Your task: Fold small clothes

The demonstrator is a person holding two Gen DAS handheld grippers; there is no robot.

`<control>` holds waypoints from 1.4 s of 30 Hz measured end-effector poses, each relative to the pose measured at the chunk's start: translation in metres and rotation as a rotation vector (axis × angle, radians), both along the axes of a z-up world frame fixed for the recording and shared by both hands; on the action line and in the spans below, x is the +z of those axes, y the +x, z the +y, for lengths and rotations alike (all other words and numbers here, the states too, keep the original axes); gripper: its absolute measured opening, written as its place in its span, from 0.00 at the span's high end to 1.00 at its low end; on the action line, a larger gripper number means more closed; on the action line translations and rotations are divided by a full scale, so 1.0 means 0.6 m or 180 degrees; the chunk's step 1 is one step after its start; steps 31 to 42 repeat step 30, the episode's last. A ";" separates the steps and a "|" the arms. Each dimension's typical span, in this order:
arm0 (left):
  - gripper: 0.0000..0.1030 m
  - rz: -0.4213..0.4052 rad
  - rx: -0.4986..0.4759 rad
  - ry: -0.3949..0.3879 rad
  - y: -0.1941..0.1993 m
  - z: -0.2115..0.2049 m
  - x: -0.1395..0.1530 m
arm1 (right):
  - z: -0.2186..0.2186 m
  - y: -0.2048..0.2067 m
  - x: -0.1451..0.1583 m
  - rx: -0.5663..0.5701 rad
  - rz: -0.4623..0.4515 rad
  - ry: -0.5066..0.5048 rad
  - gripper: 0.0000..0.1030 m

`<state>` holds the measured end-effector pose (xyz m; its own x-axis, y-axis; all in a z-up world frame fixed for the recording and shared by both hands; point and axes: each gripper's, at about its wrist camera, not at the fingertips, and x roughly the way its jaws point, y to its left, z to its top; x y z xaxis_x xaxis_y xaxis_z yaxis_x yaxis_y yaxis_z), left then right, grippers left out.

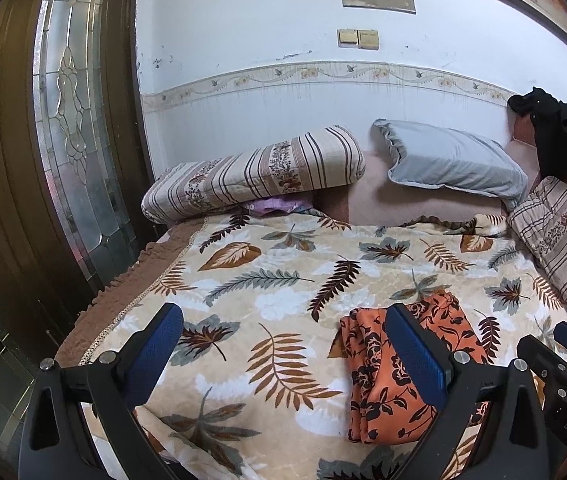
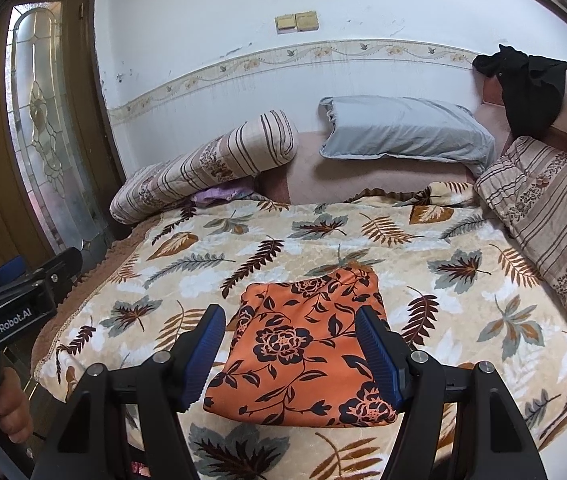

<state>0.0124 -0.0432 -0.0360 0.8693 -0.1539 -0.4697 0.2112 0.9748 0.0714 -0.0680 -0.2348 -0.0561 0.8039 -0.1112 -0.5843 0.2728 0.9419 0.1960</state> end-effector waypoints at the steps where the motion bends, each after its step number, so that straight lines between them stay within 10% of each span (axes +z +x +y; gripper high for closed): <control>1: 0.02 0.0013 -0.0005 -0.0007 0.003 0.000 -0.002 | 0.001 0.003 -0.002 0.0002 0.0016 -0.0008 0.31; 42: 0.02 0.0539 0.0072 -0.0177 0.135 0.018 -0.093 | -0.086 0.086 -0.093 -0.0117 0.0236 0.0067 0.31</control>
